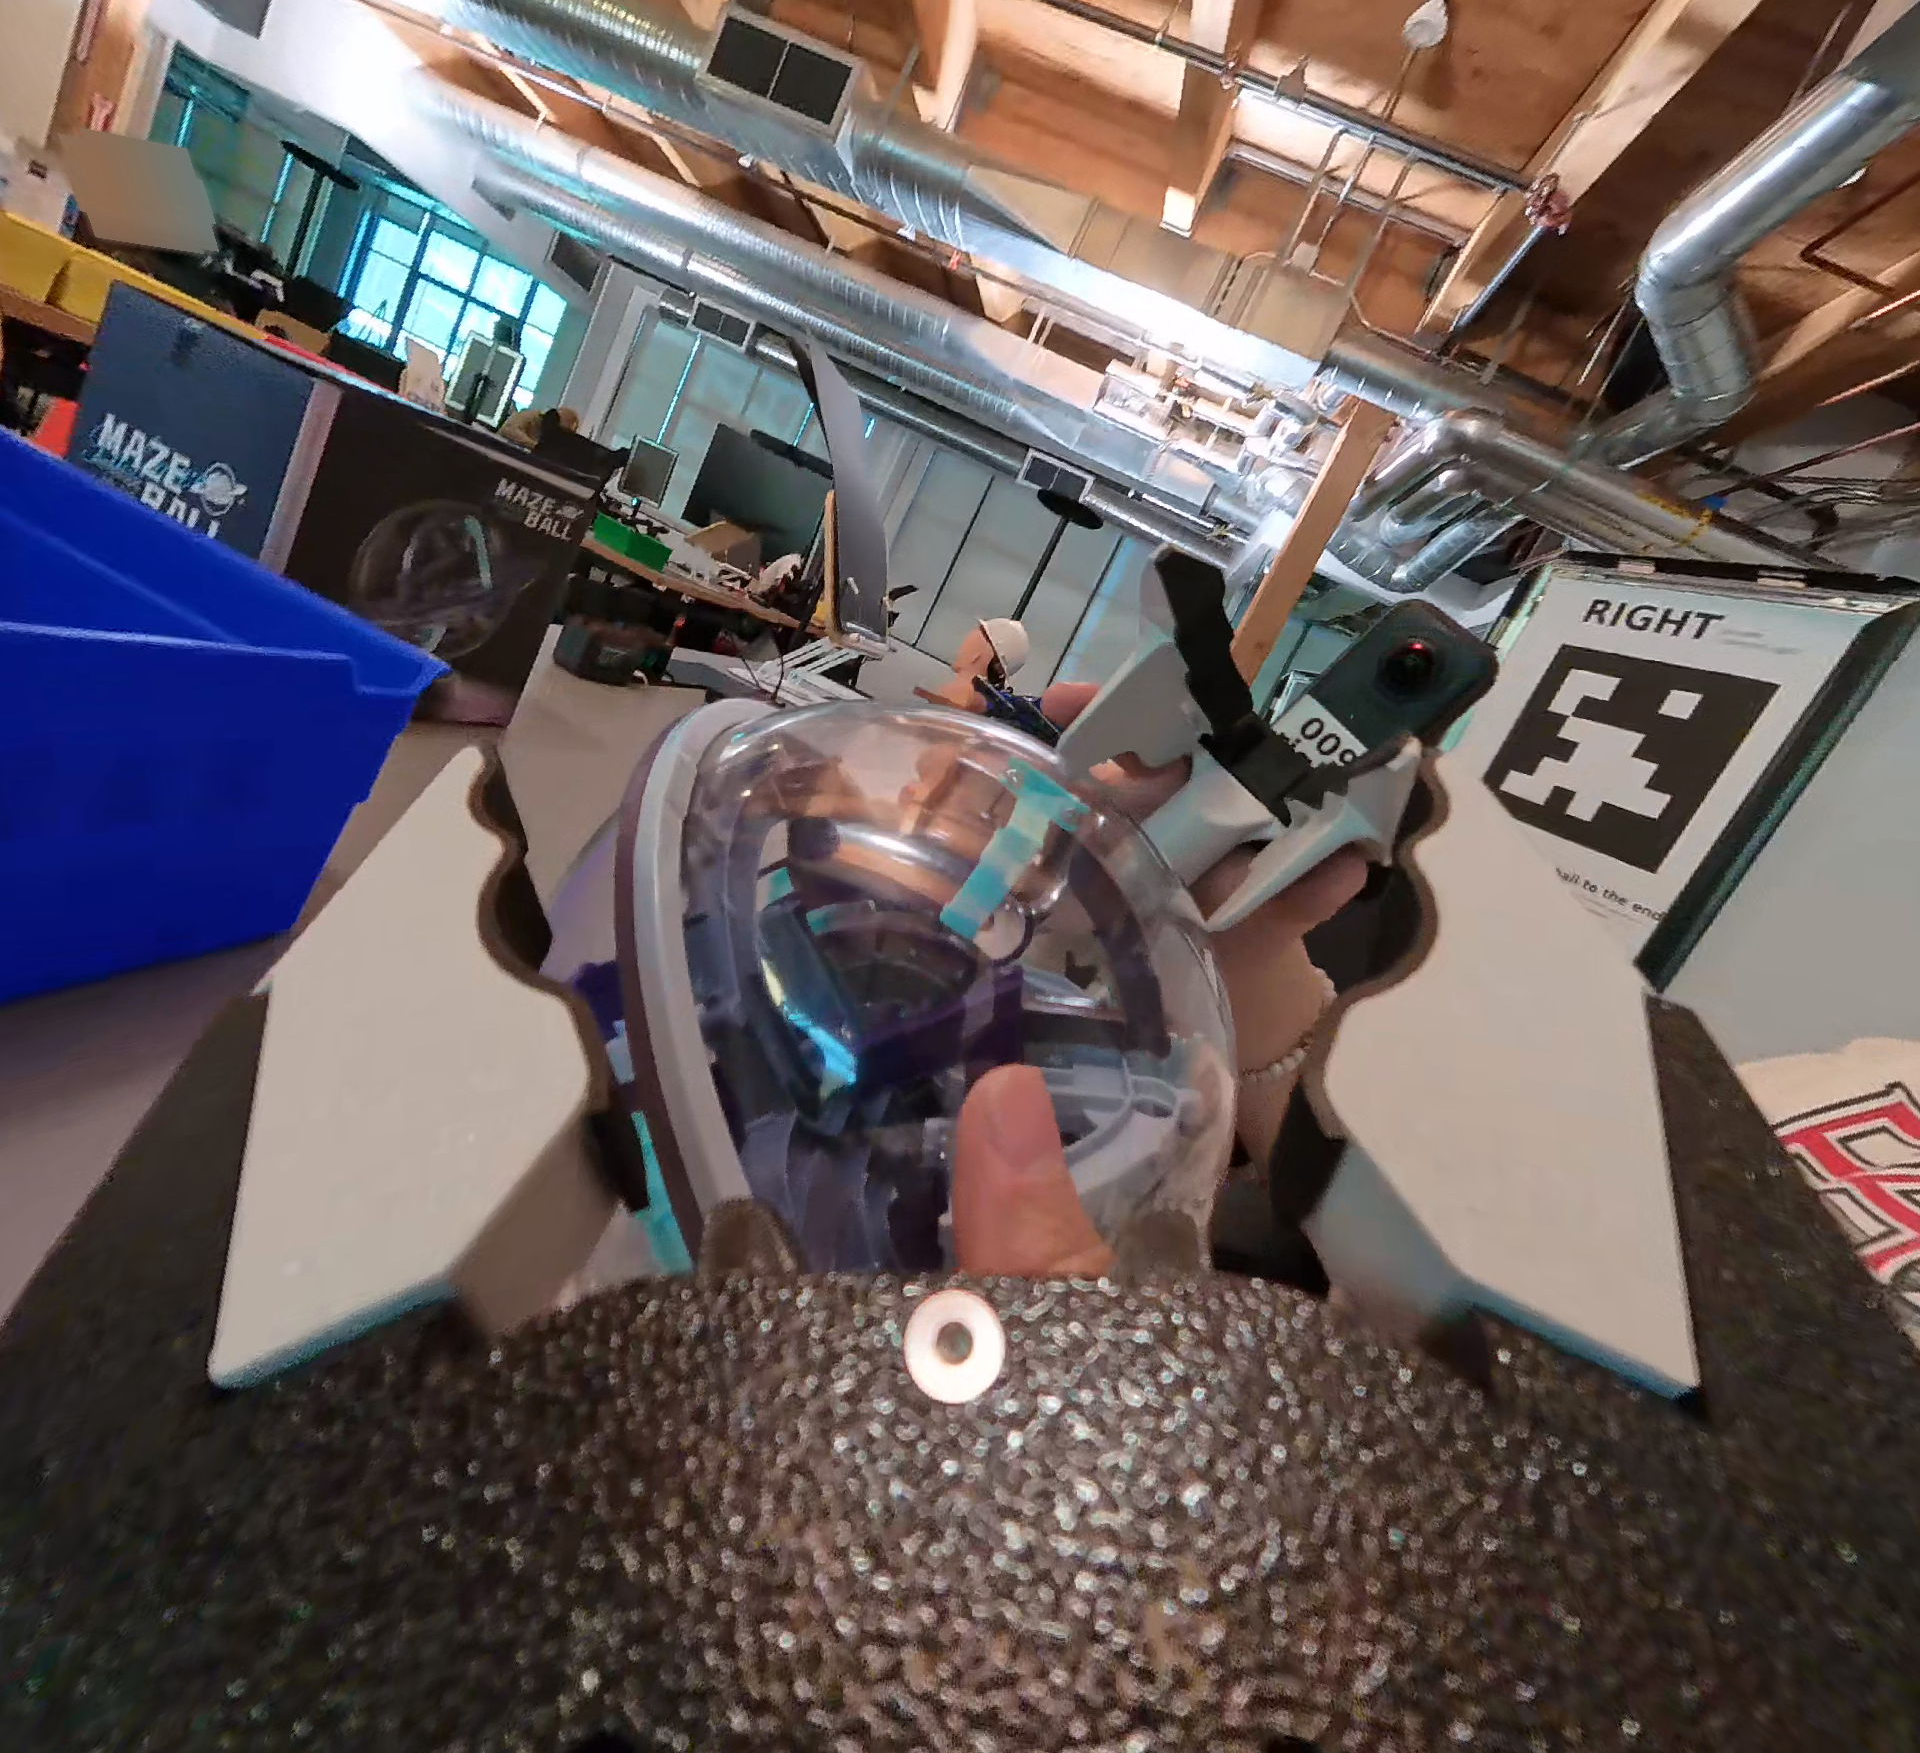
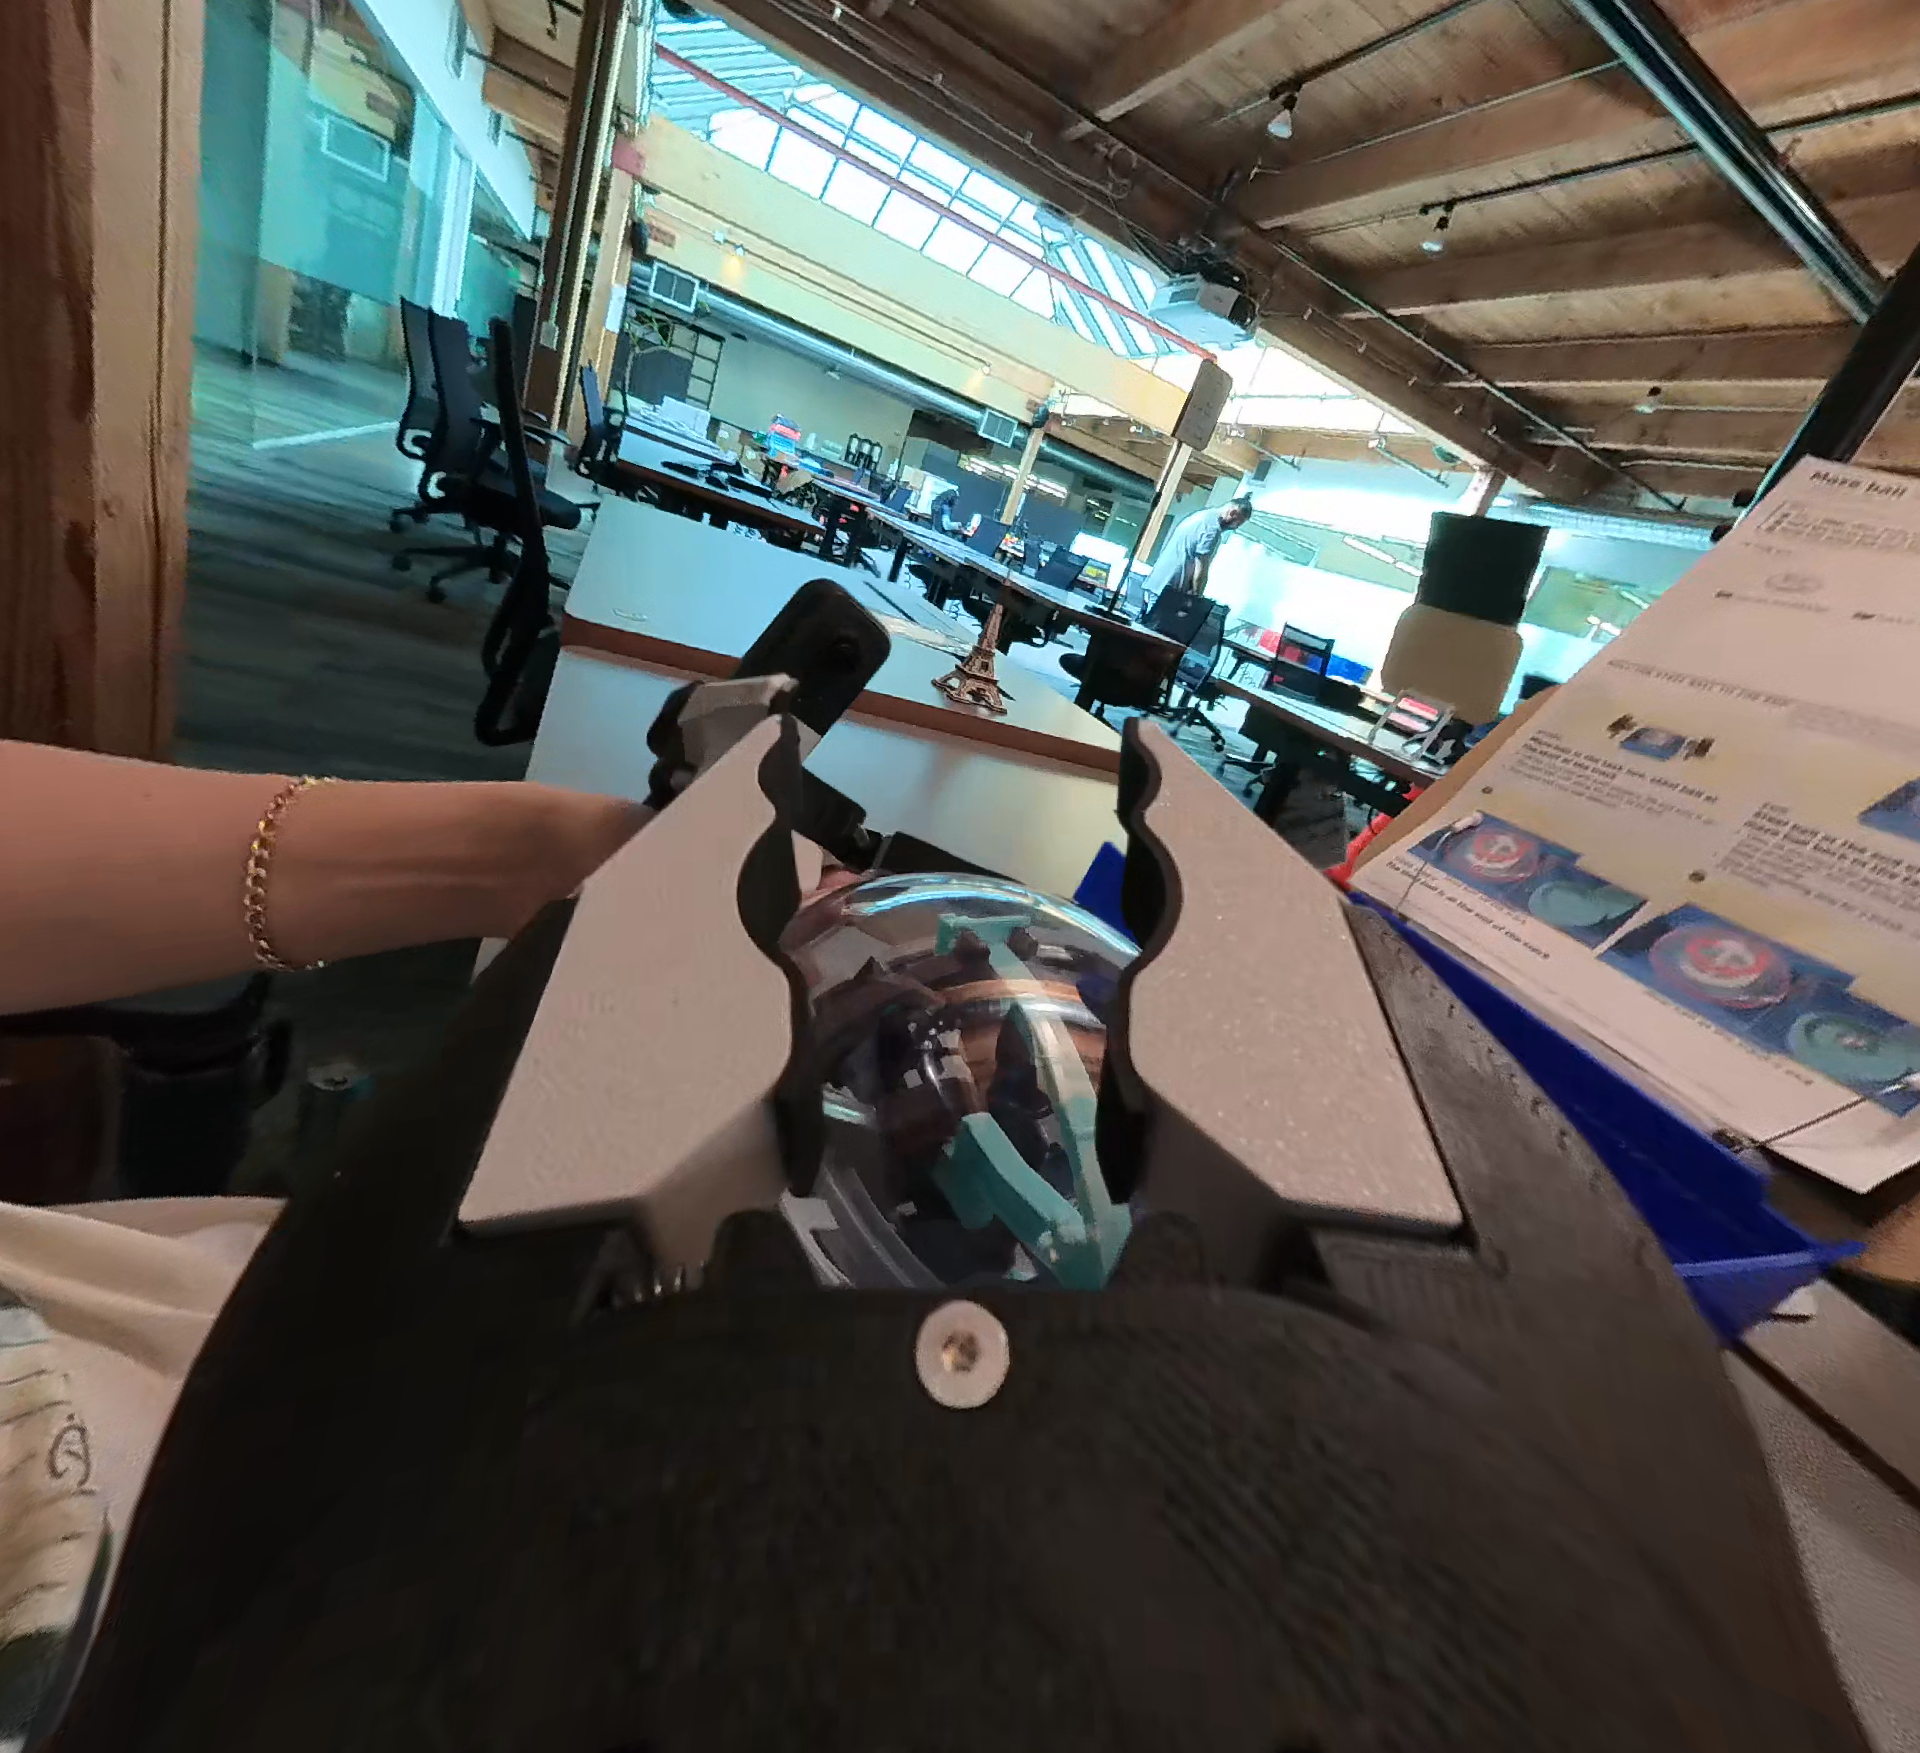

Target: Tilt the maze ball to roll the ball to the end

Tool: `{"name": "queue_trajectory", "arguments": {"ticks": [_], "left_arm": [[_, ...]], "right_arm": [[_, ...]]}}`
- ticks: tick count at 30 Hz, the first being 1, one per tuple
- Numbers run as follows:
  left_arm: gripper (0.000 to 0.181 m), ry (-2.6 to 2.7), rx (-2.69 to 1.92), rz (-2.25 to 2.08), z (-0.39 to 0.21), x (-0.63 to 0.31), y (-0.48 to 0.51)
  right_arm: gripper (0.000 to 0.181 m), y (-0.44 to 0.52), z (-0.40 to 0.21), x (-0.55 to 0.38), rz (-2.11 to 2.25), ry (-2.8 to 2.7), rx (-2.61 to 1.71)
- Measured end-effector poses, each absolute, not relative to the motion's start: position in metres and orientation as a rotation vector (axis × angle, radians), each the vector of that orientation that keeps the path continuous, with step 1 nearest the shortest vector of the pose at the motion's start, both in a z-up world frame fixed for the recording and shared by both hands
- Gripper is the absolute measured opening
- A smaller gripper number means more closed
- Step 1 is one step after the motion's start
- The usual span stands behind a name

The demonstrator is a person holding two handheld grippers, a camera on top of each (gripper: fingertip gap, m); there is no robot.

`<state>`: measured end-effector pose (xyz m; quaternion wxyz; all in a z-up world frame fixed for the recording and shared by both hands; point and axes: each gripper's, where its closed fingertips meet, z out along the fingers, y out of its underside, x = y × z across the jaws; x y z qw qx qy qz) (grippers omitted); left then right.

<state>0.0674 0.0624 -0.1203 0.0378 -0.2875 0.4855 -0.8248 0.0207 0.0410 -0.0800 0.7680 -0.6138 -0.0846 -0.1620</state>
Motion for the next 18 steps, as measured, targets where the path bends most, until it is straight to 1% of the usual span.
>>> {"name": "queue_trajectory", "arguments": {"ticks": [10,14,18], "left_arm": [[0.156,1.483,-0.895,-2.501,-0.125,0.072,0.065],[0.155,1.444,-0.834,-2.414,-0.120,0.073,0.069],[0.155,1.500,-0.868,-2.305,-0.128,0.079,0.074]], "right_arm": [[0.065,0.049,-0.104,0.036,-0.388,-0.160,-1.425],[0.066,0.052,-0.116,0.043,-0.393,-0.147,-1.470],[0.066,0.055,-0.126,0.051,-0.407,-0.128,-1.498]]}}
